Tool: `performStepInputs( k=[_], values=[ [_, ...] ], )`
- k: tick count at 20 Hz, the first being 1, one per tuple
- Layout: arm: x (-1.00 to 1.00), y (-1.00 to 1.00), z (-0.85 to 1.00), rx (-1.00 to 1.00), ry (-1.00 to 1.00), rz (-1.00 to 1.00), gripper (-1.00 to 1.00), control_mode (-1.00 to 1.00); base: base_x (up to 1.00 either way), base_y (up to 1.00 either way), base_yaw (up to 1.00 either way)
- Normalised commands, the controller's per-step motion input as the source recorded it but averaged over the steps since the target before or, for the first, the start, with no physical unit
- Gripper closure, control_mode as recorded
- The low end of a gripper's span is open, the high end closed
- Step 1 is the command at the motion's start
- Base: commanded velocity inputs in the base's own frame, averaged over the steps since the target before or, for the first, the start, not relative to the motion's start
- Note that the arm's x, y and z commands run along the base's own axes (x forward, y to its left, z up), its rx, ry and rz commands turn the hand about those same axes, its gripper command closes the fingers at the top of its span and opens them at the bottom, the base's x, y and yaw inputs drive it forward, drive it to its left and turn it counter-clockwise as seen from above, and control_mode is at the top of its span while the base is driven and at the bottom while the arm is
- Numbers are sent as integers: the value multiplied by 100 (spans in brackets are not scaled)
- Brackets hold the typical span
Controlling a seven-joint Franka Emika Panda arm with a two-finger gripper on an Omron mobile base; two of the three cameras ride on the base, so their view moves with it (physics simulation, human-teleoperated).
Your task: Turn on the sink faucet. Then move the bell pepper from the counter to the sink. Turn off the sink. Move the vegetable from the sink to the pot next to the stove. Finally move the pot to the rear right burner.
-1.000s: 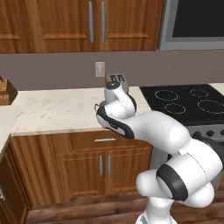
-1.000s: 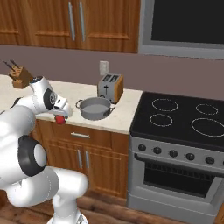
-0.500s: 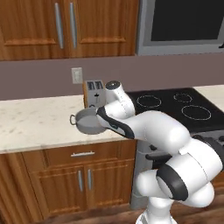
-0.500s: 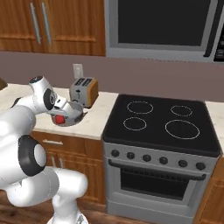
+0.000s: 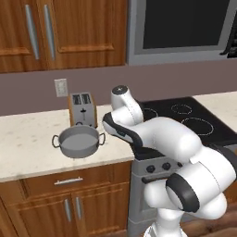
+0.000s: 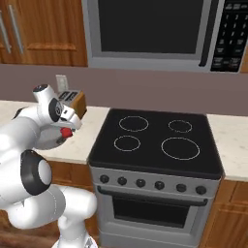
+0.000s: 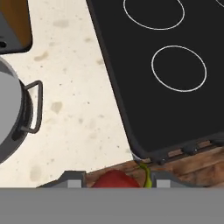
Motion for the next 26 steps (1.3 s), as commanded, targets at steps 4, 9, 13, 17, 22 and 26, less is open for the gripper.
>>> performStepInputs(
  k=[4, 9, 13, 17, 22, 26],
  values=[
    [0, 0, 0, 0, 0, 0, 100, 100, 55, -21, -9],
    [0, 0, 0, 0, 0, 0, 100, 100, 60, -19, -6],
    [0, 0, 0, 0, 0, 0, 100, 100, 57, -15, 0],
    [0, 0, 0, 0, 0, 0, 100, 100, 44, -21, 2],
    [0, 0, 0, 0, 0, 0, 100, 100, 21, -5, 2],
    [0, 0, 0, 0, 0, 0, 100, 100, 0, 0, 0]
  ],
)
